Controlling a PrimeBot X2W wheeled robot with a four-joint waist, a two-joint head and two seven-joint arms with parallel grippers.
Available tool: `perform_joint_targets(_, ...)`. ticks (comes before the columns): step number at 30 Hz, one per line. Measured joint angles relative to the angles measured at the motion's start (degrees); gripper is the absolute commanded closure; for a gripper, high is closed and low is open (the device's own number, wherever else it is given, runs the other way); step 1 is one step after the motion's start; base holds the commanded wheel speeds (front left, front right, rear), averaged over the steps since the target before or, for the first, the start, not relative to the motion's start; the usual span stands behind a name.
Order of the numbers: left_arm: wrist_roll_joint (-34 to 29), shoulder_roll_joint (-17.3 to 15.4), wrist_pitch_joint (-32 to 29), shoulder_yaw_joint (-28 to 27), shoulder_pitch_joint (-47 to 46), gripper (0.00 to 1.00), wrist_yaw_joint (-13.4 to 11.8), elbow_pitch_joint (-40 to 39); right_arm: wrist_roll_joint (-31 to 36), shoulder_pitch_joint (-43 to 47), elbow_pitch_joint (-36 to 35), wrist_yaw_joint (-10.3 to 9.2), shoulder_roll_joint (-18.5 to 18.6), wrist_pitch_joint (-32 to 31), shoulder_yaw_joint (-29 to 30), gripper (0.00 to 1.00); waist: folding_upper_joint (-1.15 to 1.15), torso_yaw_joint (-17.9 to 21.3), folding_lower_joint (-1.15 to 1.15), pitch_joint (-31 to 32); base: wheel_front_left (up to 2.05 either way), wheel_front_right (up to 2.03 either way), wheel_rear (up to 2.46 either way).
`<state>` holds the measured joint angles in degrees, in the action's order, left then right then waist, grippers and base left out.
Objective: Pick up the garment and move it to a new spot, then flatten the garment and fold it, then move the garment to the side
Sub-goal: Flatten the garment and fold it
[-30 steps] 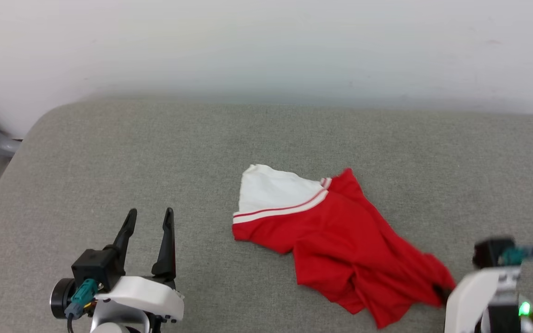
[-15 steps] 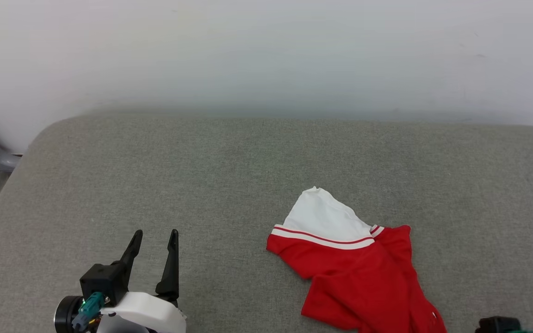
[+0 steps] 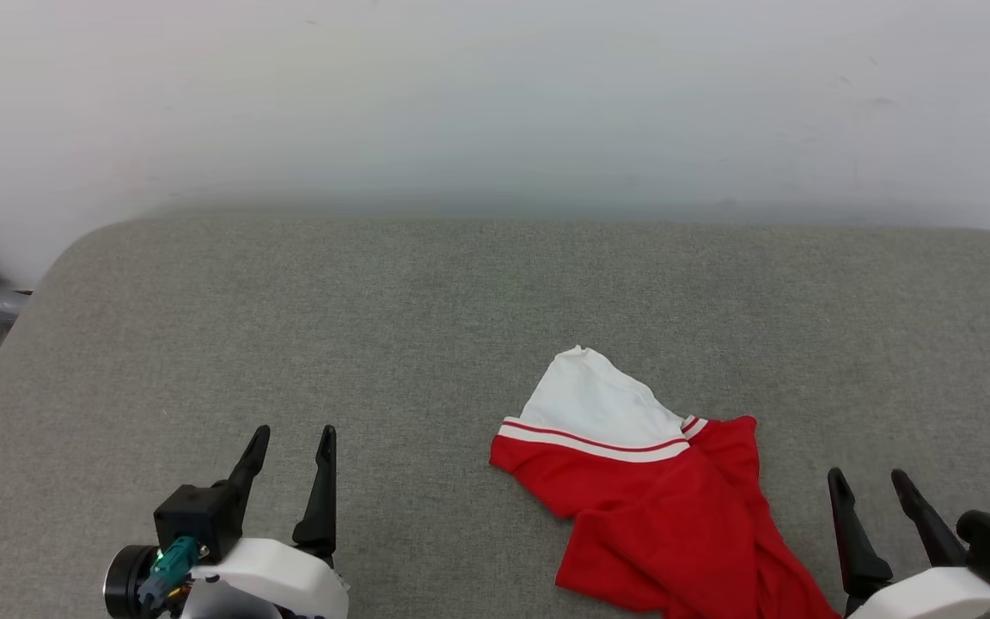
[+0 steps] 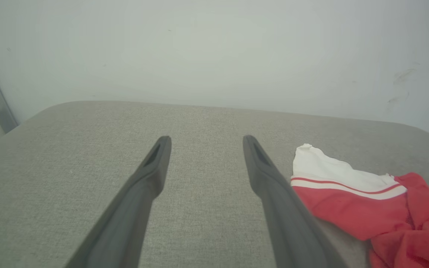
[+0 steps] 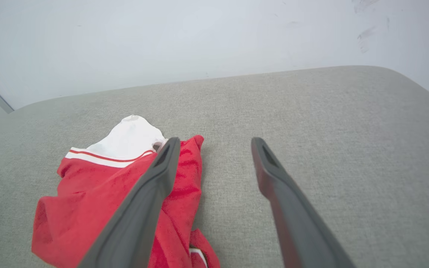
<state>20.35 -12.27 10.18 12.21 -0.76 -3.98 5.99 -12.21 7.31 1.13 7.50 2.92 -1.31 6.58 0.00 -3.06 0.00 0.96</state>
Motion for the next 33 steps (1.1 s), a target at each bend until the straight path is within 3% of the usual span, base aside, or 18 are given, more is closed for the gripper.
perform_joint_targets(9,-0.4,-1.0,-2.1,1.6,-5.6,0.00,1.5,0.5,2.7,-3.3,-4.7,0.01,0.0,1.5,-1.1,0.00,0.00,0.6,0.00,-3.1,0.00,0.00,0.00)
perform_joint_targets(10,-0.4,-0.9,-3.8,2.8,-10.5,0.00,3.2,1.5,3.5,-4.7,-7.4,0.01,0.0,1.2,-1.1,0.00,0.00,1.1,0.00,-5.7,0.00,0.00,0.00)
perform_joint_targets(17,0.1,-0.2,-9.5,6.7,-23.9,0.00,8.2,7.2,4.0,-7.6,-10.6,0.00,0.0,0.3,-1.5,0.00,0.00,3.1,0.01,-12.7,0.00,0.00,0.00)
perform_joint_targets(25,4.4,-0.6,-22.2,12.1,-36.2,0.00,11.1,14.5,3.4,-8.9,-10.5,0.01,0.0,0.6,-2.7,0.00,0.00,7.5,0.02,-17.4,0.00,0.00,0.00)
perform_joint_targets(33,11.7,-5.3,-35.9,22.0,-43.5,0.00,11.4,18.4,1.8,-9.6,-9.3,0.00,0.0,1.9,-4.0,0.00,0.00,11.5,0.02,-20.4,0.00,0.00,0.00)
